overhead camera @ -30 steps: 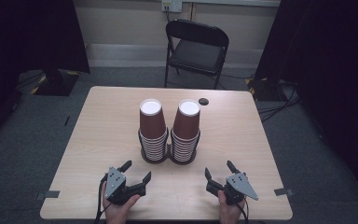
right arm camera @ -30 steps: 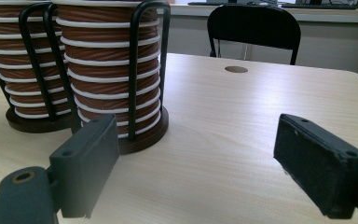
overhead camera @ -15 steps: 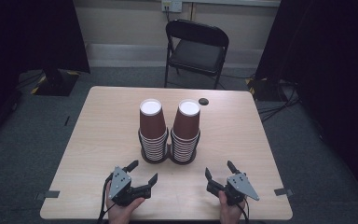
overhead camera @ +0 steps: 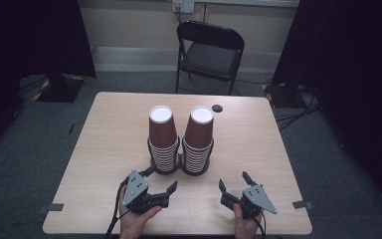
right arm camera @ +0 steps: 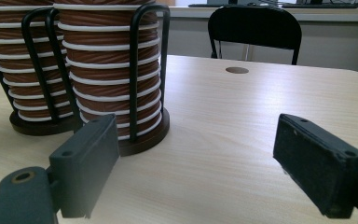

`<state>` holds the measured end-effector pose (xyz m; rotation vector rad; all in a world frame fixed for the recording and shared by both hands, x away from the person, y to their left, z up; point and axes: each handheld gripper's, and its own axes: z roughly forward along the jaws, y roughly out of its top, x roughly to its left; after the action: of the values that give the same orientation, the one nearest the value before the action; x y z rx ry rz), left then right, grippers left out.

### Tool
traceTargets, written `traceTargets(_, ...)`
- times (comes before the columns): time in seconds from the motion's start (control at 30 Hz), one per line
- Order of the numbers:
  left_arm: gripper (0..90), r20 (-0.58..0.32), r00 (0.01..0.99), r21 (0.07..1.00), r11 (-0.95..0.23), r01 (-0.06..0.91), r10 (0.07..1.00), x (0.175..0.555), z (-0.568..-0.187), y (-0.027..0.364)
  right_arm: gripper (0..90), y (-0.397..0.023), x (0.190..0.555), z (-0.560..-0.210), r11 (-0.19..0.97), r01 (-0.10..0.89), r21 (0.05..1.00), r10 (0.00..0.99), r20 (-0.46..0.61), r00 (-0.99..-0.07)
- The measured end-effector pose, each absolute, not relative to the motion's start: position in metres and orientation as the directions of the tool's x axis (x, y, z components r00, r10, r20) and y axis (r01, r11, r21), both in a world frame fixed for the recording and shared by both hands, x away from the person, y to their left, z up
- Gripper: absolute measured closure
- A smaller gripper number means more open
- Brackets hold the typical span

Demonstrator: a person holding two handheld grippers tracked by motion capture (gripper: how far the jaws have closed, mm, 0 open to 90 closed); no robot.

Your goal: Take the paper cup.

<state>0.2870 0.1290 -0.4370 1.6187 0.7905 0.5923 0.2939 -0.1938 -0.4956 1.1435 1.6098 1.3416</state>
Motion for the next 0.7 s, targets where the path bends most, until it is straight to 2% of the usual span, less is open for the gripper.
traceTargets(0.13, 16.8, -0.015, 0.672, 0.981, -0.120, 0.154, 0.741, 0.292, -0.426, 0.122, 13.5, -0.194, 0.294, -0.496, 0.059, 0.169, 0.984, 0.943, 0.001, -0.334)
traceTargets(0.7, 19.2, -0.032, 0.714, 0.984, -0.104, 0.147, 0.700, 0.311, -0.399, 0.107, 14.4, -0.194, 0.293, -0.496, 0.053, 0.162, 0.985, 0.945, 0.002, -0.327)
